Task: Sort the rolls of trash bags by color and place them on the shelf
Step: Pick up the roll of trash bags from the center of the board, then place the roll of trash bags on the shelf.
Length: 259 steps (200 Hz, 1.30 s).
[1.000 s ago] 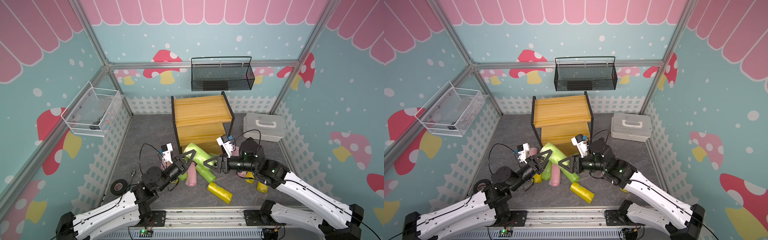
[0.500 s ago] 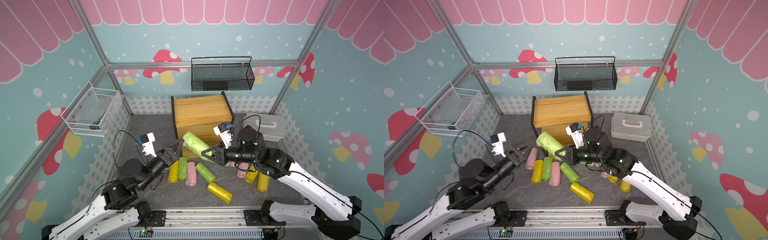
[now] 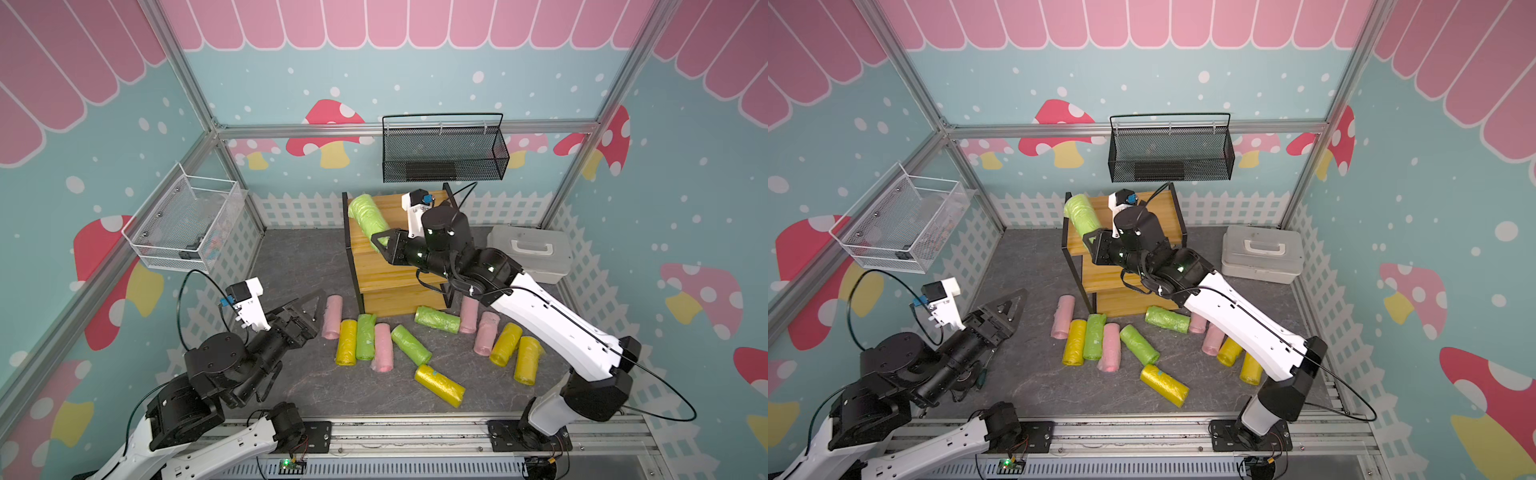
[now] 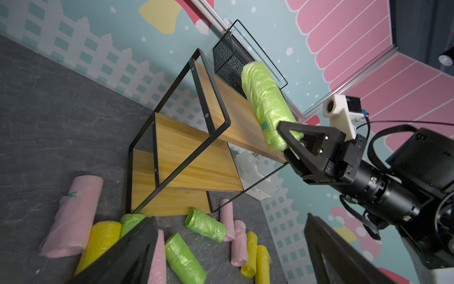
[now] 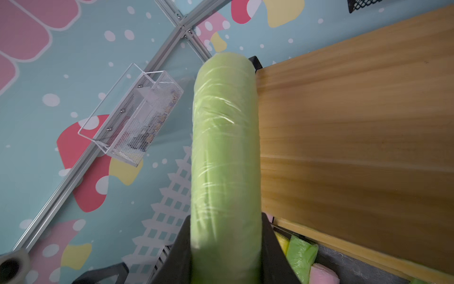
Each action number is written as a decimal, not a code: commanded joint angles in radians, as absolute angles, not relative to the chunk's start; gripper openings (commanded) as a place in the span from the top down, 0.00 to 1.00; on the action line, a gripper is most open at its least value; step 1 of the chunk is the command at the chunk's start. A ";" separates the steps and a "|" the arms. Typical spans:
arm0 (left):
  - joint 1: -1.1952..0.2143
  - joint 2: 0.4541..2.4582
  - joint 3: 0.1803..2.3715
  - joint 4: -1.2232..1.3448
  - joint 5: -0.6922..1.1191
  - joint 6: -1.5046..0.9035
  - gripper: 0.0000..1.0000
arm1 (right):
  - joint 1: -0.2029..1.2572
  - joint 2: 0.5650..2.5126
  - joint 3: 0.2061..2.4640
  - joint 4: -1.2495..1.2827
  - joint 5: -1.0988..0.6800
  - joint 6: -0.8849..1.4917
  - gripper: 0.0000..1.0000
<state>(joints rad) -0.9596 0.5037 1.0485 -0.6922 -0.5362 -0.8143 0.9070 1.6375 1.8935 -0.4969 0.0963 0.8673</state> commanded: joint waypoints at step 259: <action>-0.960 0.590 0.919 -0.830 -0.457 -0.880 0.01 | 0.833 1.819 2.290 -0.865 0.024 0.651 0.32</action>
<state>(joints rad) -0.9596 0.5533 0.9295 -0.8219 -0.4587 -0.8860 0.8318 1.9232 2.2852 -0.7582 -0.0082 0.8001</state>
